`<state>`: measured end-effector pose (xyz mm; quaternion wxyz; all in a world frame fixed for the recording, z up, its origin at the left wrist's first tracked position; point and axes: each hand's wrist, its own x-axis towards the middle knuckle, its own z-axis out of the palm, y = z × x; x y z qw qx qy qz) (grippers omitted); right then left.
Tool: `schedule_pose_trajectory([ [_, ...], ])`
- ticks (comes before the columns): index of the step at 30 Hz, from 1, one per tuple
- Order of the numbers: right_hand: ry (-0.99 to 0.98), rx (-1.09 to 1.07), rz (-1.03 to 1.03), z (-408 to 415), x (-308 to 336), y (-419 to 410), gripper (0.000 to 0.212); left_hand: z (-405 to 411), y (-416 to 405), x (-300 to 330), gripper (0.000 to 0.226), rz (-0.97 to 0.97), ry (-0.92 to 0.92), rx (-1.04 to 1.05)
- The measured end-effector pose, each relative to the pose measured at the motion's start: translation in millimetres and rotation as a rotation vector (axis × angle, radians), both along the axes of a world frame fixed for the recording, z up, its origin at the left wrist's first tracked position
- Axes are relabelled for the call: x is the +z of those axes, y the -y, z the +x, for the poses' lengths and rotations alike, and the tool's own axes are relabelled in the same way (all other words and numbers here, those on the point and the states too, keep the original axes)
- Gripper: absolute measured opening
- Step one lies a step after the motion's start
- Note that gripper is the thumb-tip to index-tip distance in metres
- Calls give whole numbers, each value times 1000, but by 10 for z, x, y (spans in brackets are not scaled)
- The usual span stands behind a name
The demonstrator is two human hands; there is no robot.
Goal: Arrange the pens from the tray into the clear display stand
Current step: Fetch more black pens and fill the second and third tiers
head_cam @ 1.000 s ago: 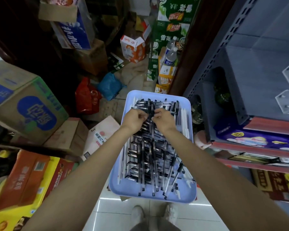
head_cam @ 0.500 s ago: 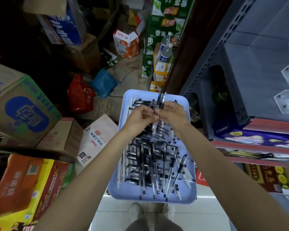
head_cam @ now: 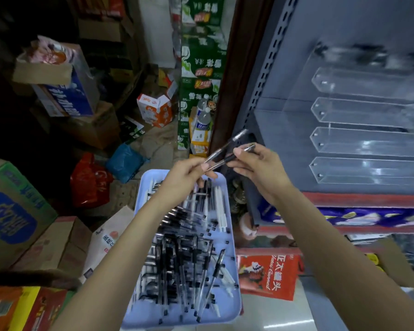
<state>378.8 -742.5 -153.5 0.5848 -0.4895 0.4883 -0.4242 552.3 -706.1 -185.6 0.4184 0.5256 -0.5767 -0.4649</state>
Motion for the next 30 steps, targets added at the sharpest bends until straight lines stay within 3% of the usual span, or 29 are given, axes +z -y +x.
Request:
schedule_pose_trajectory([
  [5,138,-56,-74,-807,268,103,8,-713,203,324,18,-106,55,-22],
  [11,147,-72,-152,-2043,602,395,6,-1985,530,692,25,-189,338,-45],
  [18,224,-72,-168,-3280,871,816,6,-3158,955,1074,45,-326,283,175],
  [23,136,-149,-206,-3740,955,1129,3,-3554,1279,1272,47,-337,253,286],
  [30,-182,-303,-390,-4146,1031,1729,8,-3705,1909,1560,46,-386,362,432],
])
